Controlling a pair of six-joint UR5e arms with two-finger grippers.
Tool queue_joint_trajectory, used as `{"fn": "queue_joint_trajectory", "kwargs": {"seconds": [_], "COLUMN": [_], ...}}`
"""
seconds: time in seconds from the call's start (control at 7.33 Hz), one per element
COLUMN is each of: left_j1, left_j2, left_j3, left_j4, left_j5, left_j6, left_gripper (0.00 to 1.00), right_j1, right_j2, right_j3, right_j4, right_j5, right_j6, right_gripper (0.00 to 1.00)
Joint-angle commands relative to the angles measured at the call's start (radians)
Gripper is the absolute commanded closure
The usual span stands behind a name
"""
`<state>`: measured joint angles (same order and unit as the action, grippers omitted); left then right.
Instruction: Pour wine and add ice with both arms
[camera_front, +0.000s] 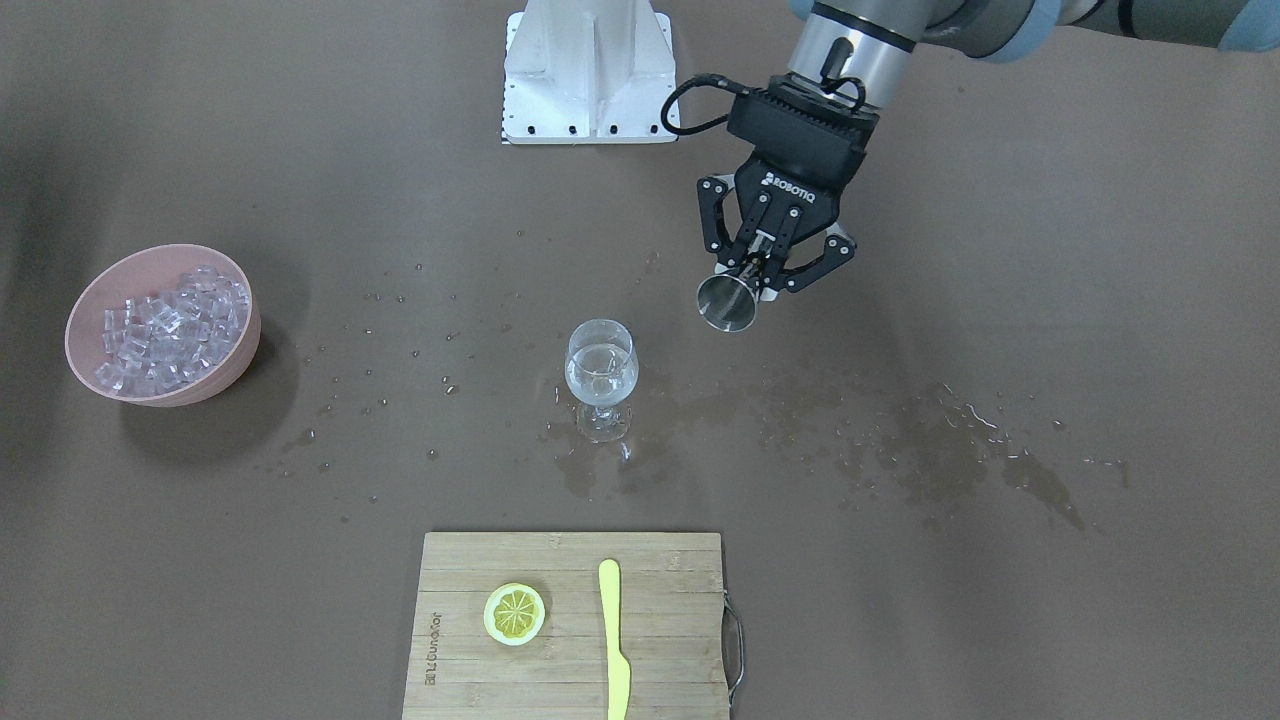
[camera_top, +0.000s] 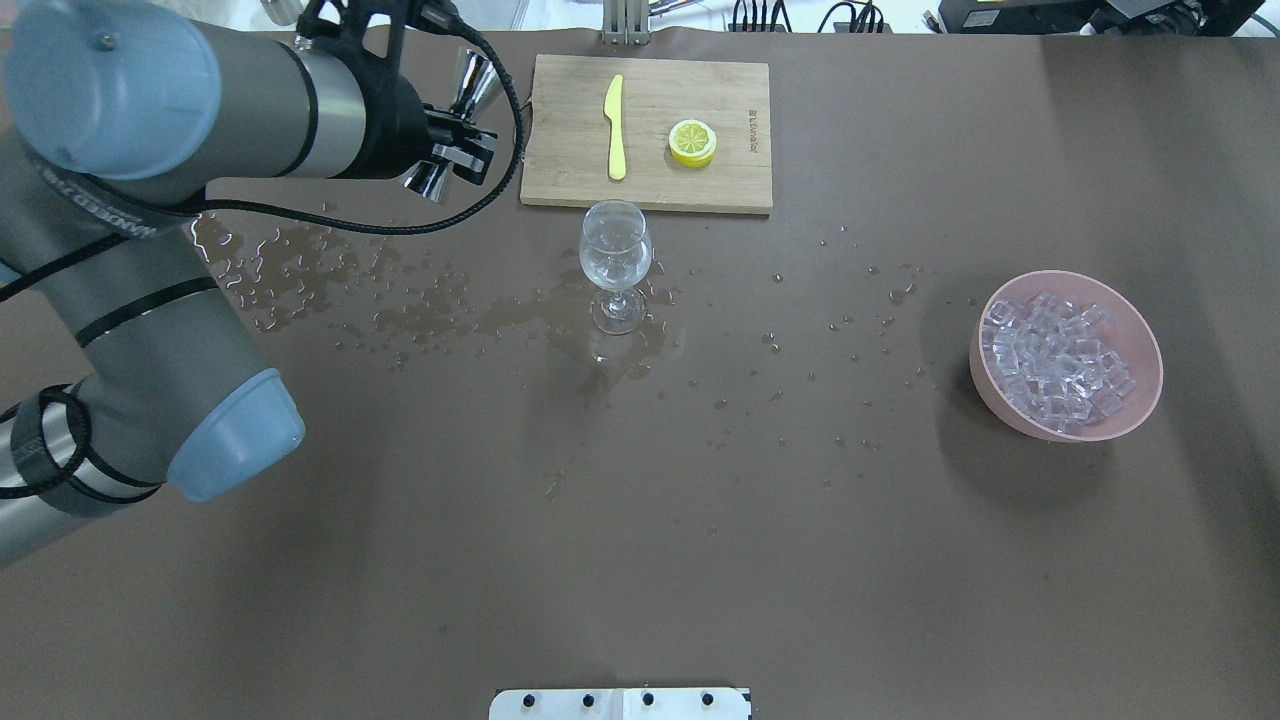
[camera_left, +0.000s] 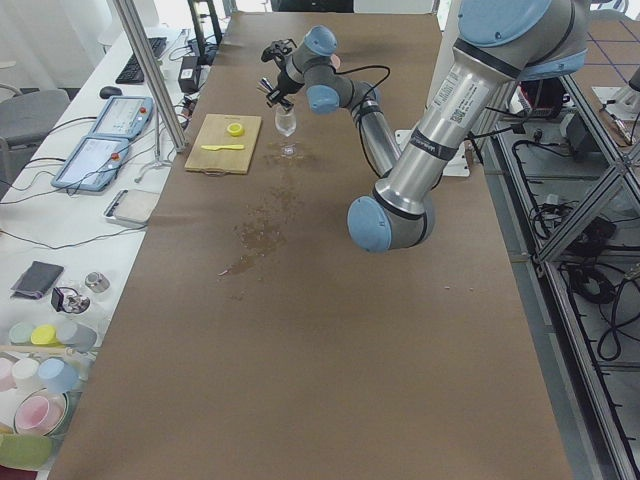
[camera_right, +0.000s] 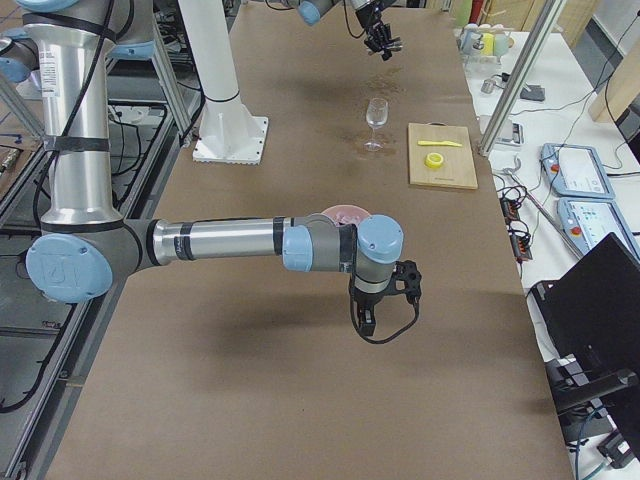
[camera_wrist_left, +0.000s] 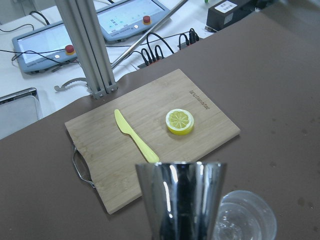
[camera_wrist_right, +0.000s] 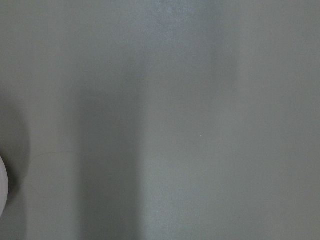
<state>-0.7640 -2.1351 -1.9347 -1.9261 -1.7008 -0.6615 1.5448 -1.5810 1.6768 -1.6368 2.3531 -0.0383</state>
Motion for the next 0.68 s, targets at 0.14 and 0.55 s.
{"fn": "queue_joint_trajectory", "kwargs": {"seconds": [0.14, 0.55], "left_j1": [-0.015, 0.041], "left_j2": [0.104, 0.205], "left_j3": [-0.062, -0.087], "left_j4": [-0.102, -0.102], "left_j5": [0.156, 0.529], "left_j6": [-0.362, -0.686], "left_gripper": [1.0, 1.0], "right_j1": [0.0, 0.0], "right_j2": [0.001, 0.001], "right_j3": [0.003, 0.004], "right_j4": [0.0, 0.0], "right_j5": [0.0, 0.0], "right_j6": [0.0, 0.0], "right_gripper": [0.0, 0.0]}}
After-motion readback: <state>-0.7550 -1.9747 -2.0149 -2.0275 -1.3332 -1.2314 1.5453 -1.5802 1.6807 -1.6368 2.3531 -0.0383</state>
